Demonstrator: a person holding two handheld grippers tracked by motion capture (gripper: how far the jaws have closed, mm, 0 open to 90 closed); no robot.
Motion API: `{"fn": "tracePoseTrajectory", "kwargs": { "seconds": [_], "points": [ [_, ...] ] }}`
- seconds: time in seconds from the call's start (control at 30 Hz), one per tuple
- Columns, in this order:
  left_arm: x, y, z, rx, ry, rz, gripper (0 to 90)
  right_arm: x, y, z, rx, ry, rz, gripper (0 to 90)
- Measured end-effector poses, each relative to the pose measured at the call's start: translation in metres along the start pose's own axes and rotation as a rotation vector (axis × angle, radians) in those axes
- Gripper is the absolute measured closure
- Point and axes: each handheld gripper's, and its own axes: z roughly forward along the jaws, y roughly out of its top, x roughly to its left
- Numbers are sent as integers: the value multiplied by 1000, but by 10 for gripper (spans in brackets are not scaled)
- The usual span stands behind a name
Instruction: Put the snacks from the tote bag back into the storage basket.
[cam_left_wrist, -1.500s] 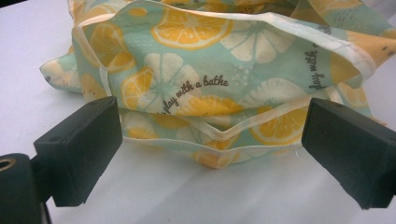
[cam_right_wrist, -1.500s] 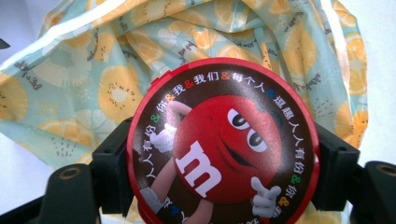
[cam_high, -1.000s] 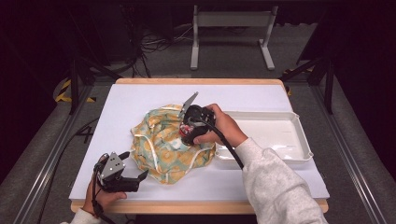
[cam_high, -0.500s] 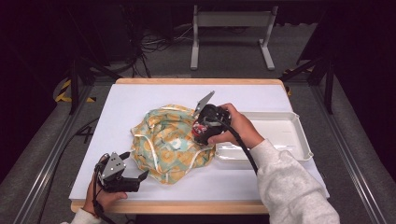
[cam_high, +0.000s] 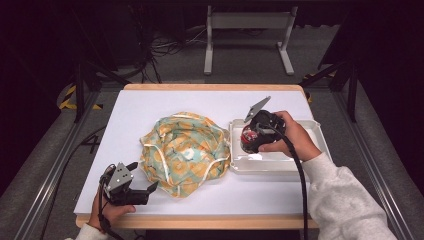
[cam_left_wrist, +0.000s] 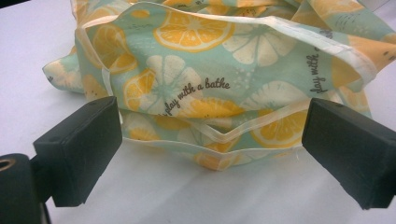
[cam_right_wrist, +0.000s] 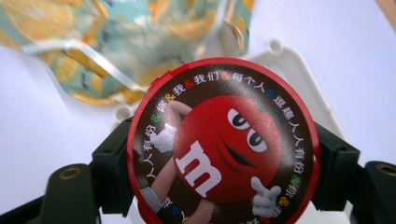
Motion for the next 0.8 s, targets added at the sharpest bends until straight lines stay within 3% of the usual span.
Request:
{"fn": "tracePoseTrajectory", "kwargs": {
  "seconds": [0.5, 0.8],
  "points": [
    [-2, 1, 0, -3, -11, 5, 54, -25, -57, 3, 55, -53, 123, 255],
    [-2, 1, 3, 2, -30, 4, 54, -36, -79, 16, 67, -27, 191, 255]
  ]
}}
